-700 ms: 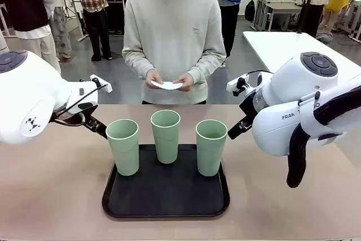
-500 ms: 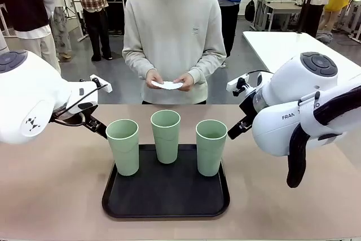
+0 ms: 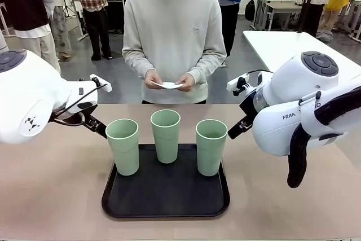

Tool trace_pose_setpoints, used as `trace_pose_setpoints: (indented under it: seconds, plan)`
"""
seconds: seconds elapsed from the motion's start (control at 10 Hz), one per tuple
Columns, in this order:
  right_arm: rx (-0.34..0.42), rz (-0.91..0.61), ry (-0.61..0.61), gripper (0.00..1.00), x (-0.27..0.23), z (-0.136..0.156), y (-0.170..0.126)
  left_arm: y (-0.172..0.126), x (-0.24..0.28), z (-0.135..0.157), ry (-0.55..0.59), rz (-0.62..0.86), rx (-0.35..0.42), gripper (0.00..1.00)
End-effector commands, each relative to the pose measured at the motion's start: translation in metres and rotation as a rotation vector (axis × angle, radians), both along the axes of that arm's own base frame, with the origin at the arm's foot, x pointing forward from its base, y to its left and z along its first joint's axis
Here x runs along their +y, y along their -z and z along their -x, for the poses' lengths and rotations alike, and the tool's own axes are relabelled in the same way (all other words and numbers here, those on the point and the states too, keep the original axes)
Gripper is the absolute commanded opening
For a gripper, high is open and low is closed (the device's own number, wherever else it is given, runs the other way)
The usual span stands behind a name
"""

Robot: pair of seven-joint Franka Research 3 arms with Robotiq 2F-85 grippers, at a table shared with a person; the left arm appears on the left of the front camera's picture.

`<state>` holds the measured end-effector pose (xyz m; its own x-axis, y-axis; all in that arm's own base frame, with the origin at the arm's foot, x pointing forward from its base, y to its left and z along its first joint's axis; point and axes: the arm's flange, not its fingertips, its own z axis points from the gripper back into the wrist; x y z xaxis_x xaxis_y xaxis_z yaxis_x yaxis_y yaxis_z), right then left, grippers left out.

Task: Place coasters on the table and set cups on them.
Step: Pick up one Reusable plastic cup and place it on a coaster set by the human.

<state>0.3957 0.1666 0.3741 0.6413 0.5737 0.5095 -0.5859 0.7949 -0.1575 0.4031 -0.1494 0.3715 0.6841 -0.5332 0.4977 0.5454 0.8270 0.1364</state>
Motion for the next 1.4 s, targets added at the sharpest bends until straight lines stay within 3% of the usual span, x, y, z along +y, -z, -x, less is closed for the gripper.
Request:
trace_pose_setpoints:
  seconds: [0.0, 0.9, 1.0, 1.1, 1.3]
  plan:
    - [0.0, 0.0, 0.0, 1.0, 0.0, 0.0, 0.0, 0.0, 0.0, 0.0, 0.0, 0.0, 0.0, 1.0]
    - [0.0, 0.0, 0.0, 1.0, 0.0, 0.0, 0.0, 0.0, 0.0, 0.0, 0.0, 0.0, 0.0, 1.0]
    - [0.022, -0.019, 0.022, 1.0, -0.009, -0.006, -0.006, -0.008, 0.016, -0.012, -0.034, -0.083, 0.012, 1.0]
    - [0.038, -0.016, 0.02, 1.0, -0.016, 0.004, -0.013, -0.019, 0.024, -0.003, -0.024, -0.083, 0.002, 1.0]
    - [0.162, 0.051, 0.004, 1.0, -0.031, 0.057, -0.043, -0.049, 0.025, 0.049, -0.012, -0.094, 0.058, 1.0]
